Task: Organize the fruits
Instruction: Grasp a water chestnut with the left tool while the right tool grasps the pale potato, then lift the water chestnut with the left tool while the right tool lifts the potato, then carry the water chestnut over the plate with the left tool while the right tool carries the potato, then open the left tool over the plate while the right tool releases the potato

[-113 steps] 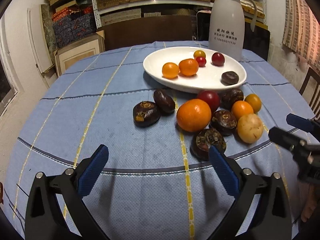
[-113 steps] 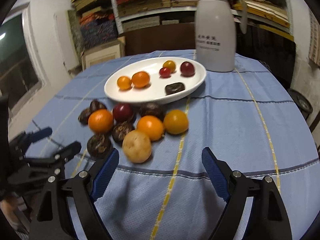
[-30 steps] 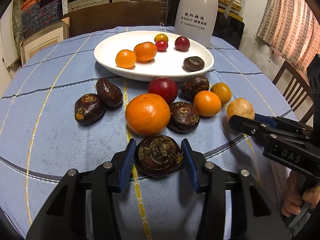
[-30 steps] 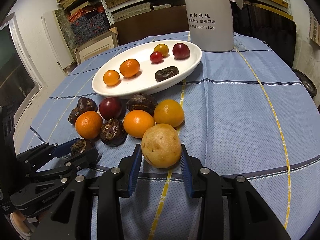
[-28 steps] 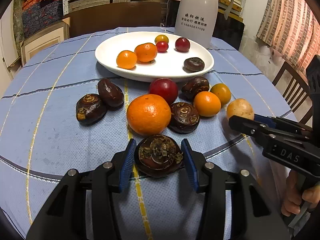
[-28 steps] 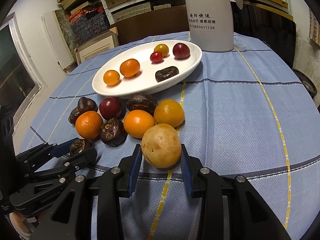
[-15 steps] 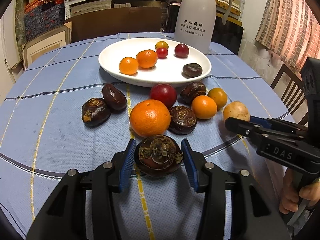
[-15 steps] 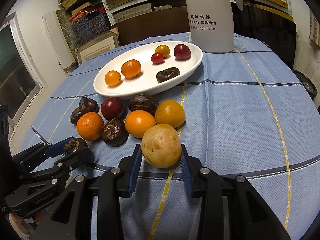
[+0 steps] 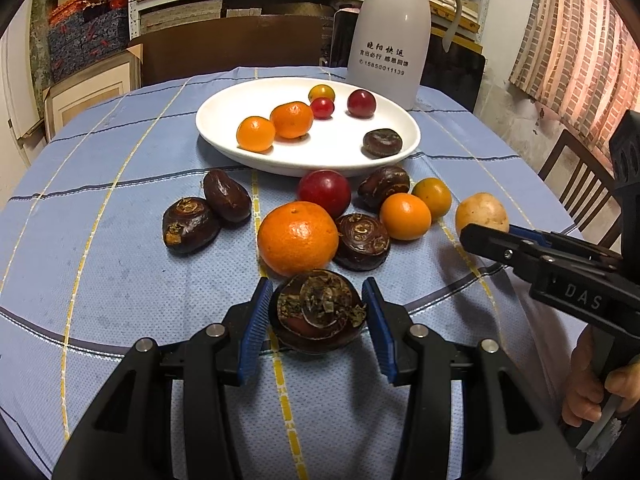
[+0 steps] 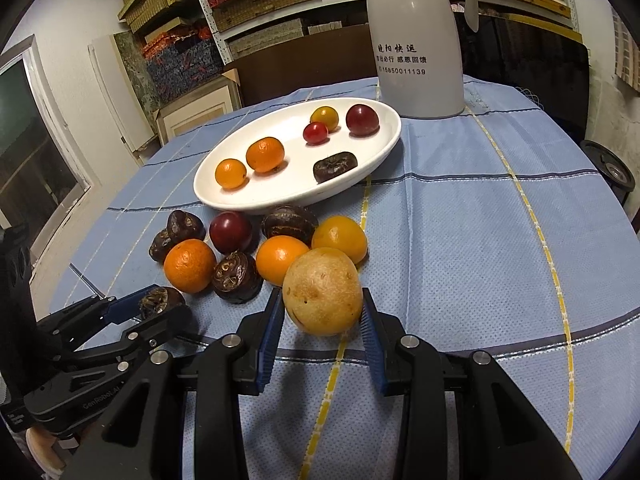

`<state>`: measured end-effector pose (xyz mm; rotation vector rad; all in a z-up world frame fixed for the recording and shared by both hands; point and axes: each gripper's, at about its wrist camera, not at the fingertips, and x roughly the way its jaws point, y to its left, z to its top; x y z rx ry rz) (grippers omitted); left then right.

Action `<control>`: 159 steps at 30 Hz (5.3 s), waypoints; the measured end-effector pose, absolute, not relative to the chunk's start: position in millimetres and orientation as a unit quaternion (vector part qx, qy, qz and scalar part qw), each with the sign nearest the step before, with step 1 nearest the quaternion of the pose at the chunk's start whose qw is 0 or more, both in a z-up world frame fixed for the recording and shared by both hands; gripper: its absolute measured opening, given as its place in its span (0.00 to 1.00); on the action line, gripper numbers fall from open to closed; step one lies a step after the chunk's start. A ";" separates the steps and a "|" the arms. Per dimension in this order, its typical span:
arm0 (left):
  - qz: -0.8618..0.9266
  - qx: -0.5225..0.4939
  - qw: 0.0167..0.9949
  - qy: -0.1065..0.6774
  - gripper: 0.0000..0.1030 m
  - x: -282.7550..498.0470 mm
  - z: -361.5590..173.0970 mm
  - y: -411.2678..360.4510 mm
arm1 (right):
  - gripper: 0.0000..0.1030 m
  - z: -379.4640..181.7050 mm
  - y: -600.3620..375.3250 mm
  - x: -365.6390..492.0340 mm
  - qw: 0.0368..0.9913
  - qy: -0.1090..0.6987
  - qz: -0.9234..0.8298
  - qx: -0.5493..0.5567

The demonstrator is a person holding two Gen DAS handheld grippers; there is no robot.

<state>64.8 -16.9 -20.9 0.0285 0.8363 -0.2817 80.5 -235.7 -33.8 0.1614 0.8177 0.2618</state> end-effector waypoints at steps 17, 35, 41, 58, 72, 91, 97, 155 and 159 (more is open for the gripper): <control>-0.132 0.006 0.908 0.397 0.44 75.9 -6.3 -18.1 | 0.37 -27.6 -240.1 80.3 0.909 0.387 0.129 0.089; -0.136 -0.047 0.912 0.385 0.42 119.7 10.7 -2.5 | 0.37 -7.2 -281.8 129.5 0.914 0.370 0.100 0.134; -0.158 -0.052 0.905 0.391 0.40 99.1 12.3 2.8 | 0.37 -13.1 -277.0 128.0 0.912 0.377 0.108 0.123; -0.158 0.044 0.894 0.417 0.41 59.7 -16.3 -27.1 | 0.37 -12.9 -277.8 123.9 0.909 0.379 0.119 0.127; -0.141 0.140 0.880 0.432 0.47 68.2 -26.0 -45.5 | 0.37 -14.7 -275.7 124.7 0.906 0.384 0.123 0.125; -0.193 0.134 0.854 0.464 0.41 79.1 -24.0 -45.3 | 0.37 -12.2 -282.0 123.6 0.905 0.380 0.130 0.140; -0.195 0.119 0.865 0.447 0.41 78.0 -13.0 -50.1 | 0.37 -11.2 -283.0 123.0 0.905 0.379 0.130 0.143; -0.108 -0.042 0.926 0.360 0.84 49.0 6.1 13.1 | 0.74 -17.2 -273.5 119.1 0.918 0.366 0.095 0.117; -0.104 -0.014 0.922 0.372 0.92 29.4 -6.3 7.3 | 0.76 -21.4 -276.8 118.1 0.917 0.369 0.088 0.124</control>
